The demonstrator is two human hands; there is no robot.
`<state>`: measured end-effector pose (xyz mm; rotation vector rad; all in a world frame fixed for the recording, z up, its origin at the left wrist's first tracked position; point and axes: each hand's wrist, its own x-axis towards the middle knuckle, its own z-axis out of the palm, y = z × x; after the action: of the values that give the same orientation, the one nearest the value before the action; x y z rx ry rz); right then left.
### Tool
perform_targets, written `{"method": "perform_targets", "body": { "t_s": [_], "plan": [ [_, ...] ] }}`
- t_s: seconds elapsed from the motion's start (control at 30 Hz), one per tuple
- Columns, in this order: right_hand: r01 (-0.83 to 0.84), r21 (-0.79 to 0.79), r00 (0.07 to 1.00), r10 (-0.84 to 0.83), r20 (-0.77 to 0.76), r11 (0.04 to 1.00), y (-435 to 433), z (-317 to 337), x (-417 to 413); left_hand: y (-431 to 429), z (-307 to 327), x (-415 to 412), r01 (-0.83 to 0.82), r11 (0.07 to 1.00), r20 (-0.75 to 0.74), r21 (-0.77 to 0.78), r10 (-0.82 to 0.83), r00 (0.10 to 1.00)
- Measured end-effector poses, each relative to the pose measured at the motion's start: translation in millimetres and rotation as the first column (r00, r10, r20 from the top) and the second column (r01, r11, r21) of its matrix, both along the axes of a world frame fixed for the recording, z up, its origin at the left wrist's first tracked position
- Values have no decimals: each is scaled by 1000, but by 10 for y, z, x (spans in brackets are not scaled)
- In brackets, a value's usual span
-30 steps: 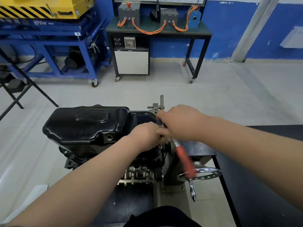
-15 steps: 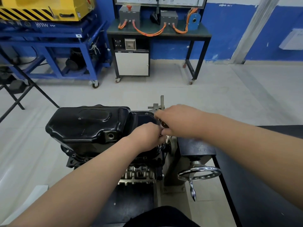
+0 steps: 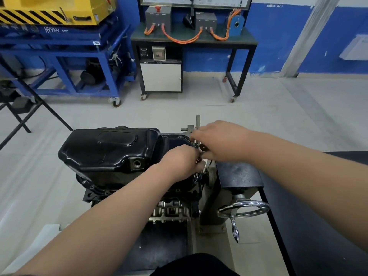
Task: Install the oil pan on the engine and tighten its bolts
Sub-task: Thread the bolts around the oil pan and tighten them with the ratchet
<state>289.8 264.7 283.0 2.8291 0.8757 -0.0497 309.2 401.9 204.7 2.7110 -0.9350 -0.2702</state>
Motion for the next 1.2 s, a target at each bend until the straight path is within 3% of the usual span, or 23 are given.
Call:
{"method": "perform_targets", "body": {
  "t_s": [0.13,0.23,0.4,0.5,0.6,0.73,0.83,0.97,1.07,1.2],
  "plan": [
    [203,49,979,-203,7,978,85,-155,-92,-20,-25,-10,-88,996,-31,-23,87,996],
    [122,79,992,-120,-34,989,49,-96,-65,-8,-63,-19,-57,998,14,-23,58,998],
    [80,-48,996,-81,-29,996,23,16,-59,54,-106,33,-10,998,46,-58,13,999],
    [260,-125,965,-253,67,957,102,-12,-74,62,-73,52,-12,998,51,-65,15,999],
    [383,-81,924,-380,48,920,168,-71,-100,24,-88,33,-49,995,35,-82,52,998],
    [163,-92,983,-169,-65,982,65,7,-57,8,-106,0,-4,999,115,-44,9,993],
    [18,-118,999,-22,-34,993,-46,48,-37,42,-89,13,75,997,102,-31,-72,992],
    [135,-136,990,-127,69,981,60,-14,-109,53,-85,18,-7,999,83,-47,11,997],
    [269,-95,963,-265,53,959,136,-40,-123,34,-59,26,-53,998,19,-28,54,998],
    [130,-133,991,-133,-10,983,133,4,-48,81,-54,34,65,997,40,-38,-63,997]
  ]
}}
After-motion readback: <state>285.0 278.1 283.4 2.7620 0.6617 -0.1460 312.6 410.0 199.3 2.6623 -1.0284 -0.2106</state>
